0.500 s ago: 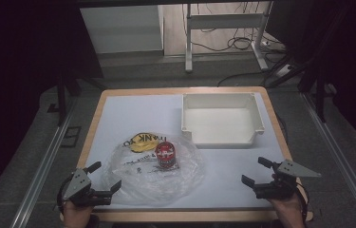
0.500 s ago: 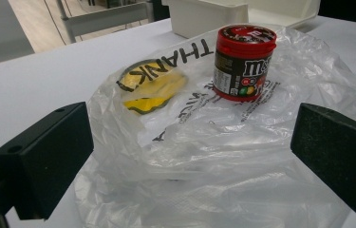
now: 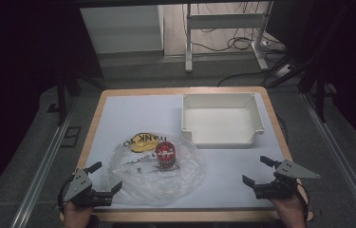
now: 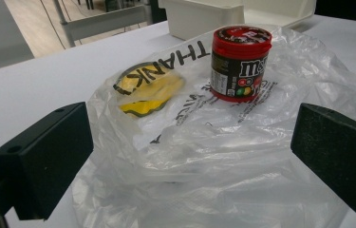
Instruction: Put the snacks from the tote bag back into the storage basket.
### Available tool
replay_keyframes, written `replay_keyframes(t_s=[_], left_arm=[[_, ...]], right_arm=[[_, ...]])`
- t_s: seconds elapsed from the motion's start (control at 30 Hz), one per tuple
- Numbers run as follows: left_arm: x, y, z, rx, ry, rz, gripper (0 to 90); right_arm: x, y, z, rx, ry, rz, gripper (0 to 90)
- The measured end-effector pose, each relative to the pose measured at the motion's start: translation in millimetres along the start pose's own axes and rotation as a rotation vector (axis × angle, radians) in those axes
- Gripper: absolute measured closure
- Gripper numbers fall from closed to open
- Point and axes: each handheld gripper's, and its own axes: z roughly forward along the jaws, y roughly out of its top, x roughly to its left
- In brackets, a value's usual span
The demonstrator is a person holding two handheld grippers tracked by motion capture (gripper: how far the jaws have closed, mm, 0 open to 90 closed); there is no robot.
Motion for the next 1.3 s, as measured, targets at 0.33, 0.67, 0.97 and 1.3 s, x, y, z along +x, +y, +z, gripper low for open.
replay_keyframes(t_s=[0.33,0.67,0.97,1.3], left_arm=[[-1.8,0.6,0.3,0.004,0.005,0.013,0.3],[-2.7,0.5,0.5,0.005,0.009,0.019,0.3],[-3.2,0.6,0.7,0.006,0.014,0.024,0.4],[-3.5,0.6,1.1,0.010,0.014,0.028,0.4]], right_arm=[[4.0,1.1,2.2,0.032,-0.005,-0.030,0.0],[7.1,3.7,5.4,0.053,-0.016,-0.065,0.0],[10.1,9.1,10.9,0.056,0.026,-0.042,0.0],[13.9,14.4,19.4,0.109,0.057,-0.051,0.0]])
